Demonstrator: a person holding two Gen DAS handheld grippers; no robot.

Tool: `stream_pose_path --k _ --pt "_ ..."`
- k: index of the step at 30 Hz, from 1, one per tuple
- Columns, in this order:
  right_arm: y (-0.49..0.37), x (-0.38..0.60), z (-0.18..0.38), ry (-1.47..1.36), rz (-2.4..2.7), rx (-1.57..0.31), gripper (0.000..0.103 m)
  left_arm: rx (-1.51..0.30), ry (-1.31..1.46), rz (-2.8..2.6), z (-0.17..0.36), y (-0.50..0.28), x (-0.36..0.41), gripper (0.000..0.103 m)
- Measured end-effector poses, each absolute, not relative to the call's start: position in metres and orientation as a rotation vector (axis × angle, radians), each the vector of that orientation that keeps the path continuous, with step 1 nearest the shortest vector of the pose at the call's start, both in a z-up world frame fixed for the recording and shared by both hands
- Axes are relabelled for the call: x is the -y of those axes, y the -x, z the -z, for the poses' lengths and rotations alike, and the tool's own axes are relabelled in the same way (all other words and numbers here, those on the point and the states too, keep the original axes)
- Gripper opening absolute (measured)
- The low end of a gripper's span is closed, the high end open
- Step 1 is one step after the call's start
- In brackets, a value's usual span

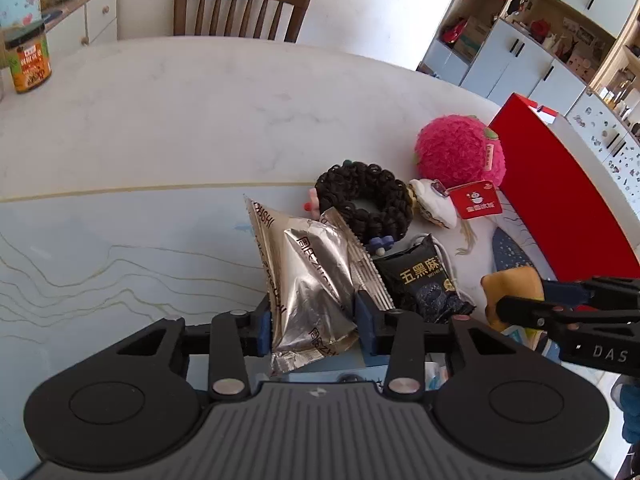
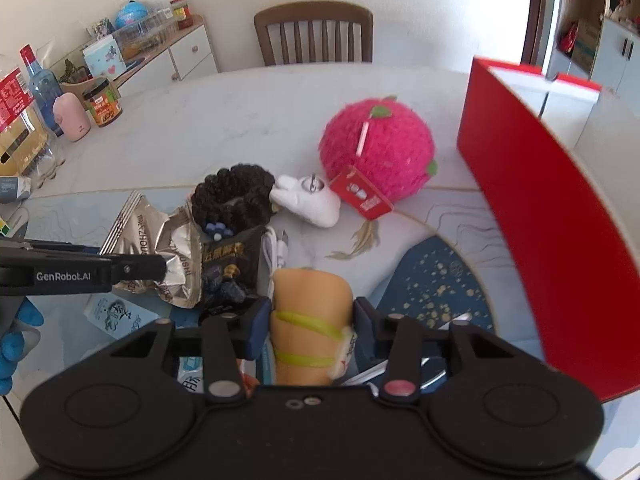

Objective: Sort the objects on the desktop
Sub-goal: 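Grasp the silver pouch with left tool while right tool grasps yellow plush toy, then carry both items into the red box and open both tools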

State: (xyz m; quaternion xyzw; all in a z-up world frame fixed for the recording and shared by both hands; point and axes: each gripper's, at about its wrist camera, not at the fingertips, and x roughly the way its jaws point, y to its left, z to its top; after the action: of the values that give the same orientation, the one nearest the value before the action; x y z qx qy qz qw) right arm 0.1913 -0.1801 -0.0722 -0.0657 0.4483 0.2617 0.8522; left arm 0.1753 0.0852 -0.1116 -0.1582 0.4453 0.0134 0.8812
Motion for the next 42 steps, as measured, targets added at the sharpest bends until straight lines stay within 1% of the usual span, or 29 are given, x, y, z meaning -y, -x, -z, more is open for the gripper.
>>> stream_pose_path --k 3,14,25,32,37,42 --pt "-0.184 0.182 0.06 0.151 -0.545 -0.91 0.103 -0.902 0.336 -0.022 0.105 -0.167 -0.085 0.033" --pt "-0.15 0.194 0.015 0.148 -0.513 -0.791 0.103 -0.818 0.308 0.039 0.069 -0.132 -0.078 0.032" --pt "-0.124 0.225 -0.03 0.152 -0.44 -0.672 0.103 -0.692 0.272 0.199 0.008 -0.116 -0.049 0.032" --pt "-0.146 0.272 -0.045 0.162 -0.361 -0.626 0.103 -0.633 0.228 0.308 -0.02 -0.15 0.0 0.032" --pt "-0.182 0.315 -0.042 0.176 -0.327 -0.623 0.103 -0.621 0.206 0.367 -0.027 -0.191 0.048 0.032" --pt "-0.223 0.355 -0.028 0.18 -0.326 -0.644 0.103 -0.637 0.183 0.383 -0.021 -0.239 0.098 0.032"
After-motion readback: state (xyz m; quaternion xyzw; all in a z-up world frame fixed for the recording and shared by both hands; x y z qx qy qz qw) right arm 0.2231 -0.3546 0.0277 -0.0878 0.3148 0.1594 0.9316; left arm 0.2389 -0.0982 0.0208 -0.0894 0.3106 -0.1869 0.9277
